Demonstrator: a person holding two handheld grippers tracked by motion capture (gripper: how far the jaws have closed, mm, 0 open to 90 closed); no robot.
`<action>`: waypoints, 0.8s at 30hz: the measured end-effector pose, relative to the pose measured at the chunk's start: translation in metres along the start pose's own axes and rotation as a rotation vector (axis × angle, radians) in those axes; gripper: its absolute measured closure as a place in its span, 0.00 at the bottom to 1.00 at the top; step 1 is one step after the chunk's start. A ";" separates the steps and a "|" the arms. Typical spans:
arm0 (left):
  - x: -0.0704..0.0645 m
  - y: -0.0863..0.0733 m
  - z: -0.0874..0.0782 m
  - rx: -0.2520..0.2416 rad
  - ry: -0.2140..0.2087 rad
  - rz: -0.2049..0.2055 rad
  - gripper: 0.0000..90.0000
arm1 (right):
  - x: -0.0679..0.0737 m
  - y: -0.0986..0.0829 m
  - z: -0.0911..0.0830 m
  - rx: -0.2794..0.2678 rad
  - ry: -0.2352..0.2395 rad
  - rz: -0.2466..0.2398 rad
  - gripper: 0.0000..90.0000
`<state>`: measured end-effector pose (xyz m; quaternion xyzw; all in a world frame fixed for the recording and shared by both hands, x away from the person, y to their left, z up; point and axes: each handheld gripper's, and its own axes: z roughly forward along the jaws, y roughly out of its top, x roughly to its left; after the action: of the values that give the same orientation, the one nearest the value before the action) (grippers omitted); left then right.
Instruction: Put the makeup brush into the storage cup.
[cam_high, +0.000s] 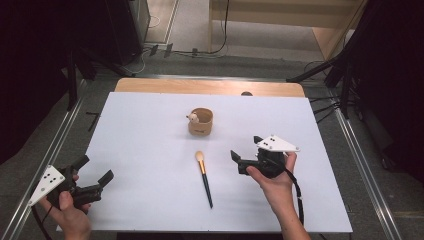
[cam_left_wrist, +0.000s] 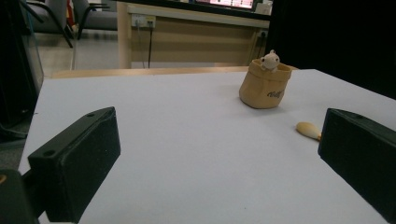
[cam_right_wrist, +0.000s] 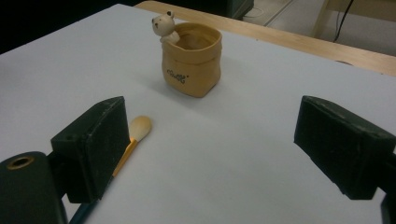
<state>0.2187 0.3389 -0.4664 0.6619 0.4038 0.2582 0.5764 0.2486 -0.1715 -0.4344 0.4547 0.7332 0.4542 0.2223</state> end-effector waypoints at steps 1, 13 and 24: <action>0.000 0.000 0.000 0.001 0.000 0.000 0.00 | 0.003 0.002 0.002 0.009 0.003 -0.007 0.13; 0.000 0.001 -0.001 -0.003 0.001 -0.010 0.00 | 0.023 0.014 0.025 0.070 0.064 -0.037 0.13; 0.001 0.001 -0.001 -0.003 0.002 -0.013 0.00 | 0.040 0.021 0.048 0.195 0.071 -0.051 0.20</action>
<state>0.2190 0.3405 -0.4657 0.6579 0.4084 0.2556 0.5788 0.2745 -0.1104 -0.4363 0.4392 0.7926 0.3906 0.1623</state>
